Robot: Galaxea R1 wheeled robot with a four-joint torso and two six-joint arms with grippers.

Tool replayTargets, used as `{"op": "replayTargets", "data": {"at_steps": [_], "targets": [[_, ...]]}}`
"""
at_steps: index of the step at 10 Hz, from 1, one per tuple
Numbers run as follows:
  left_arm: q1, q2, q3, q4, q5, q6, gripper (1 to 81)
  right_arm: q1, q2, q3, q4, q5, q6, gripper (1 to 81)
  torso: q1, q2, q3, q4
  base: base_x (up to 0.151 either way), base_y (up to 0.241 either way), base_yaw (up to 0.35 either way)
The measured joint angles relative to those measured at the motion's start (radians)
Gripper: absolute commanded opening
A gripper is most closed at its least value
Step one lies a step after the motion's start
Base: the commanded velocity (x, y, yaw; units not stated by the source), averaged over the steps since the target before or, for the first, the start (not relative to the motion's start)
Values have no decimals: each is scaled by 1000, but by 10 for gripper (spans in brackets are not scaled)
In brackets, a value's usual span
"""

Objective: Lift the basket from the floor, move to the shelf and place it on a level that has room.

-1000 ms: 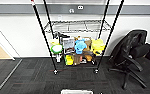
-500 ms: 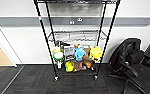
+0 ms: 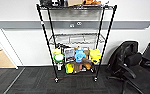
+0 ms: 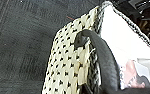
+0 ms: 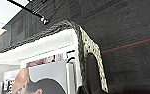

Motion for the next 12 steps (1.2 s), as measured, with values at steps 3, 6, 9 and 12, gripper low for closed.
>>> {"op": "replayTargets", "data": {"at_steps": [3, 6, 9, 12], "targets": [[-23, 30, -43, 2, 7, 0, 10, 22, 0, 16, 4, 14, 14, 10, -67, 103, 0, 0, 0, 0, 0], [-45, 50, -65, 2, -5, 3, 10, 33, -3, 13, 6, 26, 17, 10, -134, 206, 0, 0, 0, 0, 0], [-31, 71, -90, 3, 46, 3, 10, 6, -5, 4, 5, 18, 17, 10, -186, 289, 48, 0, 0, 0, 0], [-25, 70, -92, 5, 31, 3, 10, 5, -2, 4, 5, 20, 17, 10, -254, 391, 123, 0, 0, 0, 0]]}}
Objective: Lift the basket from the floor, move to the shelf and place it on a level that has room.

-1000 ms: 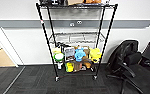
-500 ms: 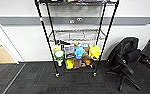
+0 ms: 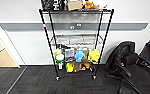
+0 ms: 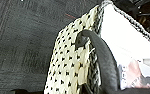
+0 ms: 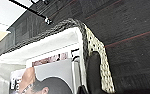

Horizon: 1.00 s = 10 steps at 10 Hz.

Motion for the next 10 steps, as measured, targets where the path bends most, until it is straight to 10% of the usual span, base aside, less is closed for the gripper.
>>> {"op": "replayTargets", "data": {"at_steps": [6, 10], "targets": [[26, 8, -1, 1, 2, -3, 10, -6, 0, 0, -1, -2, 0, 10, -135, 202, 139, 0, 0, 0, 0], [34, 18, -11, 5, -4, 0, 10, -16, 2, 0, -1, -1, 0, 10, -214, 325, 150, 0, 0, 0, 0]]}}
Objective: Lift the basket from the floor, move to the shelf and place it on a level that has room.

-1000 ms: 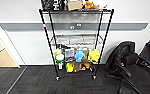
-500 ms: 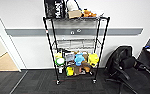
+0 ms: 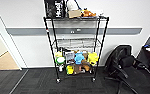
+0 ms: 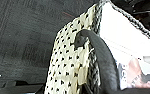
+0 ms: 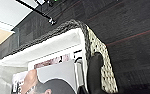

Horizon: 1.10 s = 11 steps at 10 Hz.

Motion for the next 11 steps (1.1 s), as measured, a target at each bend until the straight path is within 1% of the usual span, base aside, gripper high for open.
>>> {"op": "replayTargets", "data": {"at_steps": [3, 5, 8, 11], "targets": [[11, 0, -9, 2, 11, 1, 10, -45, 13, 0, -1, 14, 0, 10, -68, 105, 0, 0, 0, 0, 0], [23, 2, -12, 2, -10, 1, 10, -32, 12, 0, -1, 21, -1, 10, -113, 174, 0, 0, 0, 0, 0], [22, 3, -13, 2, -20, 1, 10, -23, 12, 1, -1, 24, 0, 10, -178, 274, 0, 0, 0, 0, 0], [26, 8, -14, 2, -20, 1, 10, -30, 11, 1, -1, 24, 0, 10, -195, 299, 0, 0, 0, 0, 0]]}}
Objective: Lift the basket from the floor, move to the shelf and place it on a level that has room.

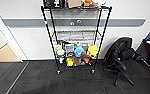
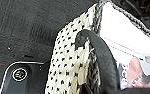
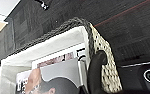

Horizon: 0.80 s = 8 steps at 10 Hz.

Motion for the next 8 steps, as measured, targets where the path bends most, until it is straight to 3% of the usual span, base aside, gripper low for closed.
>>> {"op": "replayTargets", "data": {"at_steps": [2, 6, 8], "targets": [[0, 4, 0, 0, 9, 0, 10, -13, -10, 0, 0, 2, 0, 10, 1, -3, 26, 0, 0, 0, 0], [12, 6, 0, 36, 23, 0, 10, -34, -11, 6, 0, -3, -8, 10, 0, -4, 153, 0, 0, 0, 0], [17, 7, 0, 37, 17, 0, 10, -37, -11, 7, 0, 0, -8, 10, -2, -5, 176, 0, 0, 0, 0]]}}
